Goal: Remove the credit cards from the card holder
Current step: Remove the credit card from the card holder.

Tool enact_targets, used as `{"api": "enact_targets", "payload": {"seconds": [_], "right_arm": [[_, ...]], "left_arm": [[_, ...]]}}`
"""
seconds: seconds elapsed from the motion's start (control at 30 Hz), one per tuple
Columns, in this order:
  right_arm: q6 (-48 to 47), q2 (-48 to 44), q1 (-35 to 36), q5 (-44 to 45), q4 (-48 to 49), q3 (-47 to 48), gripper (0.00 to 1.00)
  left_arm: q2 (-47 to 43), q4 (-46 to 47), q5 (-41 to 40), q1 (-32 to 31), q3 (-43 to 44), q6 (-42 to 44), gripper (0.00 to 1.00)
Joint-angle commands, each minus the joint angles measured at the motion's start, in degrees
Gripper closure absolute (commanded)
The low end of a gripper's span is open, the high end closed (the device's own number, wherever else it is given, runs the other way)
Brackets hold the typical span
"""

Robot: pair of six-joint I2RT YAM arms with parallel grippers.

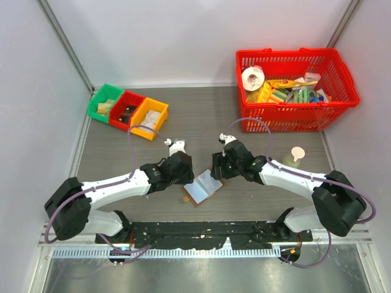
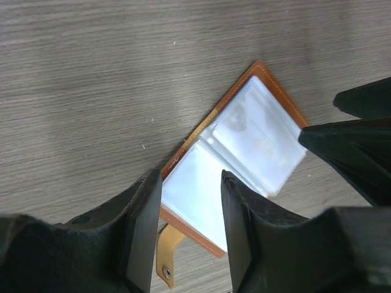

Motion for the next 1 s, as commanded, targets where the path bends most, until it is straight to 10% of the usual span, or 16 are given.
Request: {"api": "enact_targets", "payload": {"seconds": [0.0, 0.97], "right_arm": [[1.53, 1.4, -0.12, -1.92, 4.67, 1.76, 0.38], [0.65, 9.67, 1.02, -7.73, 4.77, 2.9, 0.6]], "left_arm": [[3.41, 3.37, 0.4, -0.32, -0.23, 1.05, 0.54], [7.98, -1.9, 1.19, -0.49, -1.46, -1.15, 0.76]]}}
